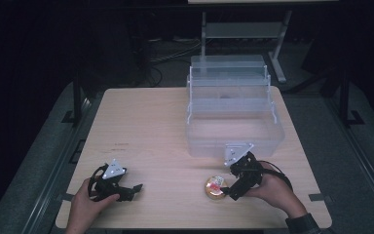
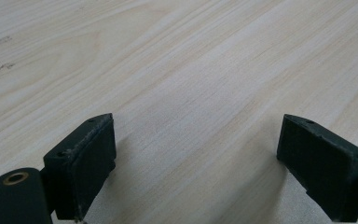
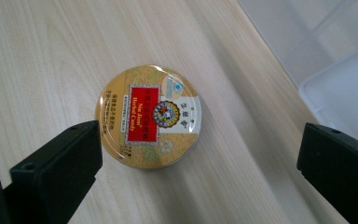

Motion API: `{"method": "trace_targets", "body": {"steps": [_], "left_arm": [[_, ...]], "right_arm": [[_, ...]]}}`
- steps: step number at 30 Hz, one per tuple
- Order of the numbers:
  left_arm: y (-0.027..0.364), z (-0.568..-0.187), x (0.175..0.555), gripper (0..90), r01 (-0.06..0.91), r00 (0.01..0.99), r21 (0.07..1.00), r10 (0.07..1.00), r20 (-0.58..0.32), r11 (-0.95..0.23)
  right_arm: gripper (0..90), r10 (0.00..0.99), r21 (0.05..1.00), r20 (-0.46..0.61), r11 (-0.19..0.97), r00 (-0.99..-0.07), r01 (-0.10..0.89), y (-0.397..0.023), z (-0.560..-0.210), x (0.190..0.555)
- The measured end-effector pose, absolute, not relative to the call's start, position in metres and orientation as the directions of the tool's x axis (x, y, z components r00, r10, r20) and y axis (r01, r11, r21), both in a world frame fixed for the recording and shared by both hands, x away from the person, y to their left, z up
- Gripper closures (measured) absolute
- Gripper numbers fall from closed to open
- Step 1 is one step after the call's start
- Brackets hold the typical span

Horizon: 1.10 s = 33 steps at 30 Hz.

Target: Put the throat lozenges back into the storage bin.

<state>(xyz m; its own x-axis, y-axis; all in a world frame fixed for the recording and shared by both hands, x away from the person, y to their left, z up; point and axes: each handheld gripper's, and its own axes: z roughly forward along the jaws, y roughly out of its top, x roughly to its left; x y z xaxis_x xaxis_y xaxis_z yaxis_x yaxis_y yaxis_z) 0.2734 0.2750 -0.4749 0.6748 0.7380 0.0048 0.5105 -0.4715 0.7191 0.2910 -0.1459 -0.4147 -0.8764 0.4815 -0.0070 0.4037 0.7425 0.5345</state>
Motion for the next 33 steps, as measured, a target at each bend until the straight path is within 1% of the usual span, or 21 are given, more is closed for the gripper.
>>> {"method": "trace_targets", "body": {"steps": [12,33], "left_arm": [[0.275,-0.475,0.273,10.7,0.510,0.675,0.719,0.738,0.005,-0.471],[0.275,-0.475,0.273,10.7,0.511,0.673,0.721,0.739,0.003,-0.469]], "right_arm": [[0.0,0.448,0.526,-0.009,0.763,-0.894,0.377,-0.134,-0.413,0.293],[0.0,0.390,0.469,0.001,0.813,-0.921,0.345,-0.111,-0.418,0.297]]}}
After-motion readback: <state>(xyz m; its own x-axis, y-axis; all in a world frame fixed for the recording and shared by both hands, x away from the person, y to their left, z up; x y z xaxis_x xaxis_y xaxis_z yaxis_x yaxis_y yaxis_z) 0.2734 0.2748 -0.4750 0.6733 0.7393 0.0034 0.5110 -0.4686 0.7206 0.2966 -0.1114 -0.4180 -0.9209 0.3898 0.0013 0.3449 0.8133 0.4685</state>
